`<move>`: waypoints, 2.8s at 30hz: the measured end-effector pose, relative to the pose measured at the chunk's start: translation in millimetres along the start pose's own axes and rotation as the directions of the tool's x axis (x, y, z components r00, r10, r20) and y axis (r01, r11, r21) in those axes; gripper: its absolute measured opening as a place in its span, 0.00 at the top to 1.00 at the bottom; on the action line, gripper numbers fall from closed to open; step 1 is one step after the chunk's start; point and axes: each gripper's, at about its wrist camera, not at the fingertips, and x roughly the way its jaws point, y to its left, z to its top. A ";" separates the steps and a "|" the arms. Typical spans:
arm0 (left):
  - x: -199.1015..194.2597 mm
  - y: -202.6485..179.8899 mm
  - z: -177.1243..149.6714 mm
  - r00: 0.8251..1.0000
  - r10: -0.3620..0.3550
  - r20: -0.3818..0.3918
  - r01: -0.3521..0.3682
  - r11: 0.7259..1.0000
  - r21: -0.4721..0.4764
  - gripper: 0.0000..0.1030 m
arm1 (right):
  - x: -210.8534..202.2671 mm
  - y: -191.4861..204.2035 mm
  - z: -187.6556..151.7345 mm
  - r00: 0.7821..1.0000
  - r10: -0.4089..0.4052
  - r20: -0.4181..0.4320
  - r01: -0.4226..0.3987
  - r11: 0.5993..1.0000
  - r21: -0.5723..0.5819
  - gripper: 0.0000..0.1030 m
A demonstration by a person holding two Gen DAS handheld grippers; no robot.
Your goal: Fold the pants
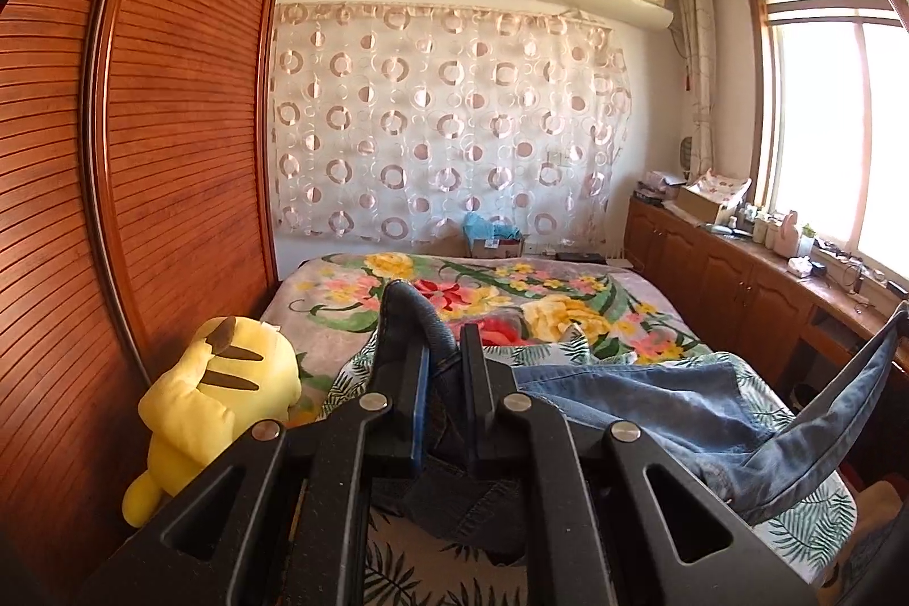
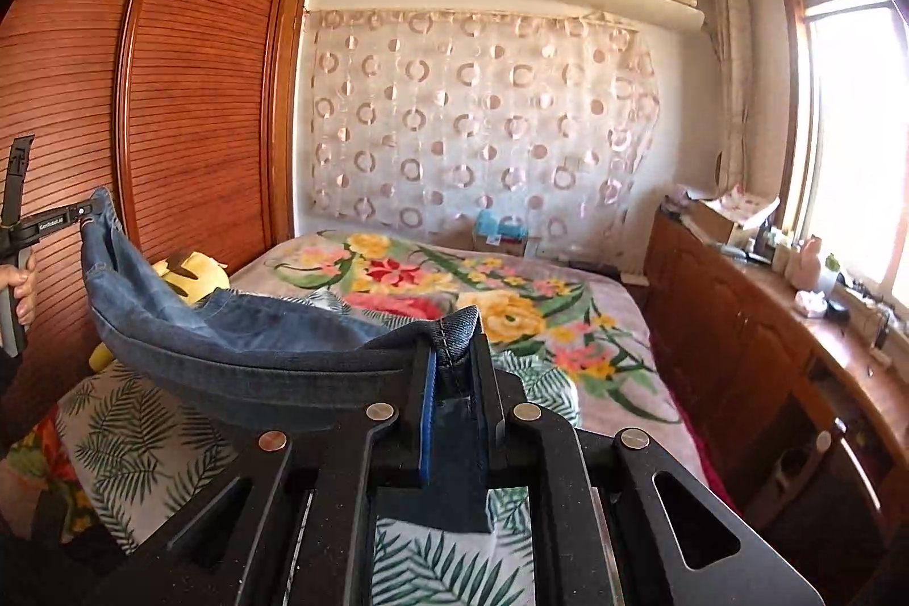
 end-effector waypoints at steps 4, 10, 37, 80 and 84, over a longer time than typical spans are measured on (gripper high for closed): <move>22.8 5.7 -3.3 1.000 0.004 -0.031 -0.005 1.000 -0.021 0.90 | 16.5 5.2 -10.3 0.999 -0.018 -0.029 0.018 1.000 -0.020 0.90; 57.6 5.8 -12.6 0.997 0.016 -0.079 -0.017 1.000 -0.016 0.90 | 47.2 5.9 -14.5 0.994 -0.019 -0.107 0.017 1.000 -0.016 0.90; 215.6 6.3 2.7 0.987 0.032 -0.155 -0.032 0.999 0.000 0.90 | 184.2 -11.1 23.6 0.988 -0.052 -0.147 0.051 0.999 -0.015 0.90; 115.1 -18.2 -94.5 0.954 -0.057 -0.295 0.080 0.994 0.068 0.21 | 111.0 -26.7 -9.3 0.935 0.022 -0.353 0.031 0.989 0.143 0.43; 104.6 -9.8 -100.4 0.954 -0.044 -0.296 0.063 0.997 0.054 0.21 | 124.8 -31.0 -8.3 0.931 -0.013 -0.366 0.077 0.984 0.161 0.41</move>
